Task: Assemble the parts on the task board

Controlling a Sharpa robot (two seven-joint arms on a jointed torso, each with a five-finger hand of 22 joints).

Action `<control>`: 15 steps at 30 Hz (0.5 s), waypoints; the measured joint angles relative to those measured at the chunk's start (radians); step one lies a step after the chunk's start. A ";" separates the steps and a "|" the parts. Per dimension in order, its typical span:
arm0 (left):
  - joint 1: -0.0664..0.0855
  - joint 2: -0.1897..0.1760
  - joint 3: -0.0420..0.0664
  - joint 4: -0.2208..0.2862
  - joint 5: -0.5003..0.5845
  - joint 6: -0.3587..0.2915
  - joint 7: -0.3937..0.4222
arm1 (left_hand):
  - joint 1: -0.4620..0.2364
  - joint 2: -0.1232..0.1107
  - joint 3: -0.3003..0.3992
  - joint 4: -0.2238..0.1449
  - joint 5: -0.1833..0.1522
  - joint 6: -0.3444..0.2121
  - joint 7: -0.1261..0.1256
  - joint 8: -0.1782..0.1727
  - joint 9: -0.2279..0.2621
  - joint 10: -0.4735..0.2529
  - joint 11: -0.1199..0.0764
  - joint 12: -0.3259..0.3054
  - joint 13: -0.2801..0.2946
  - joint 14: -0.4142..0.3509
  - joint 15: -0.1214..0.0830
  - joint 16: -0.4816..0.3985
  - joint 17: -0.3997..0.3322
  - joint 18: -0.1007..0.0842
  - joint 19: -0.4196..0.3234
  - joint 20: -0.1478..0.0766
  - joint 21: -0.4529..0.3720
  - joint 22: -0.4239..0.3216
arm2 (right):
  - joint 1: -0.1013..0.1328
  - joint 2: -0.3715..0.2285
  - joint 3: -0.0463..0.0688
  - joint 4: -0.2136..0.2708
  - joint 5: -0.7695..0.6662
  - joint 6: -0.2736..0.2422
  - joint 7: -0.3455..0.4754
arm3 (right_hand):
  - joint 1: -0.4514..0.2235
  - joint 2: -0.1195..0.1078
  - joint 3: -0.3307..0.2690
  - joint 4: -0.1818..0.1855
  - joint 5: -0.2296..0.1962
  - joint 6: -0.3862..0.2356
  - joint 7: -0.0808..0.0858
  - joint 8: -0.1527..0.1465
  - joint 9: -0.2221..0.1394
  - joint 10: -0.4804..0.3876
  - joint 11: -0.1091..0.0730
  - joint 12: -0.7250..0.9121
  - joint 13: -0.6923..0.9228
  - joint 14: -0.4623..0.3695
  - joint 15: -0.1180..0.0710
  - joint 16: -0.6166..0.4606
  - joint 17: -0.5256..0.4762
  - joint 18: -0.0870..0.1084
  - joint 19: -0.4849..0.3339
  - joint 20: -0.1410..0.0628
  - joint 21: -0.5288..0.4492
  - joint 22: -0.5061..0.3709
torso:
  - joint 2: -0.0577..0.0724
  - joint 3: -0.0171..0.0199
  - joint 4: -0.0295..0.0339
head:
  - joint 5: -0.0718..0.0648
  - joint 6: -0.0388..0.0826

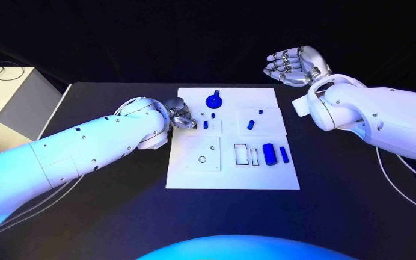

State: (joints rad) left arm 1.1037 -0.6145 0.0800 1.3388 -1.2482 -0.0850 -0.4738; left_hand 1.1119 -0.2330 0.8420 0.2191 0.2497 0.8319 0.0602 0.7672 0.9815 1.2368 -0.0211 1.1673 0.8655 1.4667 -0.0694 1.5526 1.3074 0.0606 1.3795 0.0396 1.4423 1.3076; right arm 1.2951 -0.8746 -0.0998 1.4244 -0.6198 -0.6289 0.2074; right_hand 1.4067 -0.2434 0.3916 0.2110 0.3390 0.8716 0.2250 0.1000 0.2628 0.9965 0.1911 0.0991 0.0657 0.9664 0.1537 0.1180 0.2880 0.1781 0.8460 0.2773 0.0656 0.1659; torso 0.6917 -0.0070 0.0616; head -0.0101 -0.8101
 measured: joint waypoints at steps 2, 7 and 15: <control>-0.001 0.000 0.000 -0.001 -0.006 0.000 0.001 | 0.000 0.000 0.000 0.000 0.000 0.000 0.000 0.000 0.000 0.000 0.000 0.000 0.000 0.000 0.000 0.000 0.000 0.000 0.000 0.000 0.000 0.000 | 0.000 0.000 0.000 0.000 0.001 0.000 0.001 | 0.000 0.000 0.000 0.000 0.000 0.000 0.000 0.000 0.000 0.000 0.000 0.000 0.000 0.000 0.000 0.000 0.000 0.000 0.000 0.000 0.000 0.000 | 0.000 0.0000 -0.0001 | 0.000 -0.001; -0.001 0.001 -0.001 -0.002 -0.020 0.000 0.002 | 0.000 0.000 0.000 0.000 -0.002 0.000 0.000 0.000 0.000 0.000 0.000 0.000 -0.003 0.000 0.000 0.000 0.000 0.000 0.000 0.000 0.000 0.000 | 0.000 -0.001 0.000 0.001 0.002 0.001 0.002 | 0.000 0.000 0.000 0.000 0.000 0.000 0.000 0.000 -0.001 0.000 0.000 0.000 0.000 0.000 0.000 0.000 -0.002 0.000 0.000 0.000 0.000 -0.002 | -0.001 0.0001 0.0001 | -0.001 -0.003; -0.001 0.001 -0.001 -0.003 -0.029 0.002 0.006 | 0.000 0.000 0.000 0.000 -0.002 0.000 0.000 0.000 0.000 0.000 0.000 0.000 -0.003 0.000 0.000 0.000 0.000 0.000 0.000 0.000 0.000 0.000 | 0.000 -0.002 0.000 0.002 0.003 0.003 0.002 | 0.000 0.000 -0.001 -0.001 0.002 0.000 0.000 0.000 -0.001 0.000 0.000 0.000 -0.001 0.001 0.001 -0.004 -0.003 0.000 0.000 0.000 0.000 -0.004 | -0.001 0.0003 0.0006 | 0.000 -0.007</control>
State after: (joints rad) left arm 1.1023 -0.6135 0.0786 1.3360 -1.2775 -0.0828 -0.4677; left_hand 1.1120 -0.2328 0.8420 0.2190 0.2476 0.8319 0.0602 0.7668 0.9818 1.2367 -0.0210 1.1673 0.8629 1.4667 -0.0693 1.5523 1.3074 0.0606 1.3795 0.0395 1.4423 1.3076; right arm 1.2951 -0.8769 -0.0998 1.4265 -0.6172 -0.6257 0.2094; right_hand 1.4068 -0.2433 0.3911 0.2104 0.3407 0.8716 0.2250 0.1000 0.2618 0.9966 0.1911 0.0991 0.0649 0.9671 0.1543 0.1142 0.2846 0.1781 0.8460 0.2773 0.0656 0.1617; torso 0.6912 -0.0067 0.0621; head -0.0104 -0.8167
